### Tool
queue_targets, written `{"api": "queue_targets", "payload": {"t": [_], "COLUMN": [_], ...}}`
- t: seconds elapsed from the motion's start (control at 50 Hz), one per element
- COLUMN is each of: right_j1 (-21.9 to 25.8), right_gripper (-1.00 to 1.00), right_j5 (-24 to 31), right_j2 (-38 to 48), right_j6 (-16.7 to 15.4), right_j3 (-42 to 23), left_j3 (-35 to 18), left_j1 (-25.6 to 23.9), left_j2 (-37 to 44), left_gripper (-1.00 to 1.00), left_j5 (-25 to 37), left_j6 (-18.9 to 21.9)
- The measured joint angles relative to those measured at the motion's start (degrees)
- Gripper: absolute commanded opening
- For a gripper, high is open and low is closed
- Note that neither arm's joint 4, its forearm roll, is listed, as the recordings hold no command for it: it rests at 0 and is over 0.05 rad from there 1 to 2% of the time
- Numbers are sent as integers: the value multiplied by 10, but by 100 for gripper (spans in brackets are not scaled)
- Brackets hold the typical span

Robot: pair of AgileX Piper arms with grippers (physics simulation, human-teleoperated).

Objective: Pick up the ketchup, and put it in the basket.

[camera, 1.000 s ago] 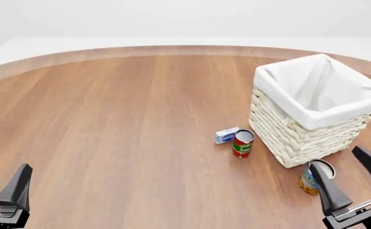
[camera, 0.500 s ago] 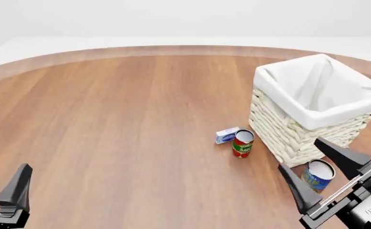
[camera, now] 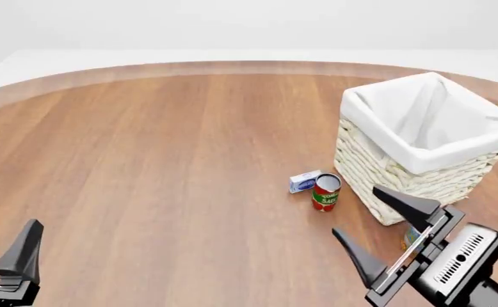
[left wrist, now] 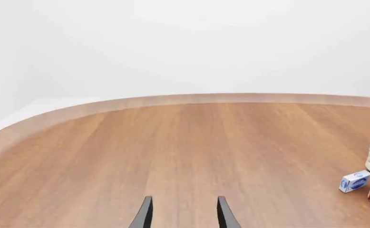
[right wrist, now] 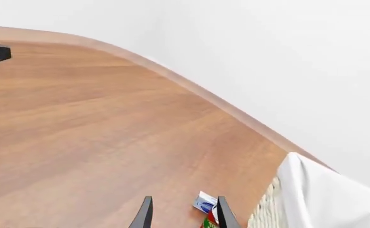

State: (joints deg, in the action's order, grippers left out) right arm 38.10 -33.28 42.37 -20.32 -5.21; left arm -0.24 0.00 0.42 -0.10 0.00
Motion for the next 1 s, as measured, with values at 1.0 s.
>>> {"api": "queue_targets", "payload": {"t": [1.0], "right_j1": [100], "right_gripper": [100], "right_j5": [-27], "right_j2": [120], "right_j6": [-21], "right_j3": [-54], "left_j3": [0], "left_j1": [0], "left_j2": [0], "left_gripper": [100], "left_j5": [0], "left_j6": [0]}}
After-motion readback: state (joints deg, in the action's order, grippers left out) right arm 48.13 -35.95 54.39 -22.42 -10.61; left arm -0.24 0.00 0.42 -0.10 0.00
